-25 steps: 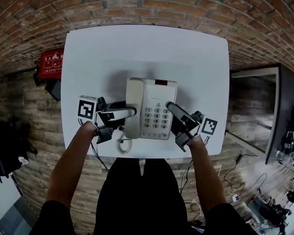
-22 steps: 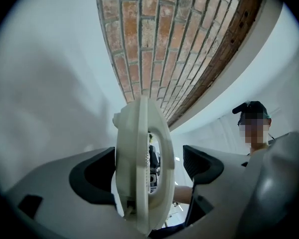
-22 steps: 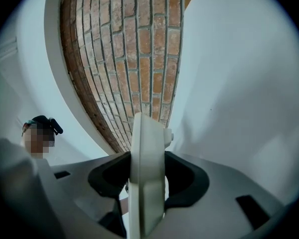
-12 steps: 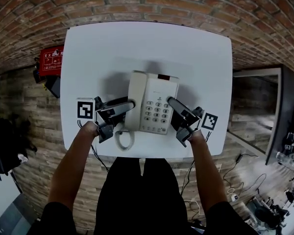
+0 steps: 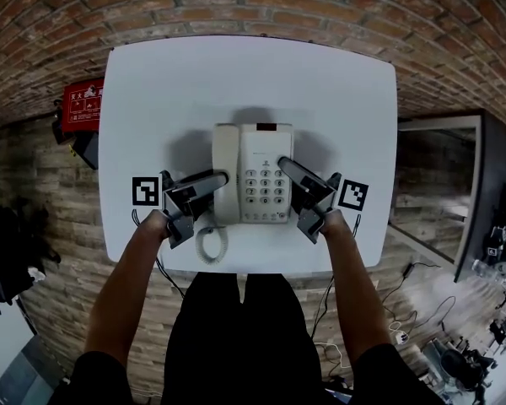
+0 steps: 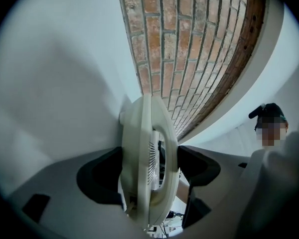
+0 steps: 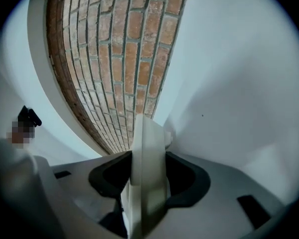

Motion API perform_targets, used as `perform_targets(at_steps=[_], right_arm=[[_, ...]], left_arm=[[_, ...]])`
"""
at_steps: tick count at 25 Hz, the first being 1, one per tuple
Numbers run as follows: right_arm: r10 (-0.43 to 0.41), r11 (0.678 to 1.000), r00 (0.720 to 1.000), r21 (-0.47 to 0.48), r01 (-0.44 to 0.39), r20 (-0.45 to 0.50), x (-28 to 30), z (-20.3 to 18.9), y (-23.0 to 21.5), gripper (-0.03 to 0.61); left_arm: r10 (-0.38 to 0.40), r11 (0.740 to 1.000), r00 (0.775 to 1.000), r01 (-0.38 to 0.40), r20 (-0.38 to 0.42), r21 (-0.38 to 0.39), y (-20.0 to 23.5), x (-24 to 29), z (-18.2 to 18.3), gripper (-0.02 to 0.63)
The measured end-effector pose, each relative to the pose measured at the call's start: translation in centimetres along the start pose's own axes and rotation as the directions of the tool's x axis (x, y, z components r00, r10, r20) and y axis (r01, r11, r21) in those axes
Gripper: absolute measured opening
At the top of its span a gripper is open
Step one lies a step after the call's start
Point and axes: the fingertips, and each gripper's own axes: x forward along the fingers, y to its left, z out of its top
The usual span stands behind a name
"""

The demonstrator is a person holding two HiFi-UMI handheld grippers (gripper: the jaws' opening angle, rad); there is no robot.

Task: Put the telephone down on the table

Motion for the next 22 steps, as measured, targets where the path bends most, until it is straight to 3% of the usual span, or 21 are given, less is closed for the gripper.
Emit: perform_targets(at_steps=[9,18,22], right_arm=[[-0.155,0.988,0.987,-0.035,0.154,-0.052,0.1,0.0,-1.0,0.215],[-0.308,0.942,0.948,-0.162,0.293,-0.080,-0.3,0.0,-1.5,0.209],[-0.335,0.930,0.941,-0.179,0.321,-0.054,-0.4,0.0,-1.4,0.199]], left_arm=[[0.041,0.999,0.999,-0.041,-0.009,0.017,0.3,0.2,-0.3,0.362],[0.101,0.983,0.993,-0.089,-0.065,0.160,0.4,0.5,-0.1,0.360],[0.121,0.979,0.990,-0.107,-0.073,0.173,0.3,0.7,-0.2,0.361]])
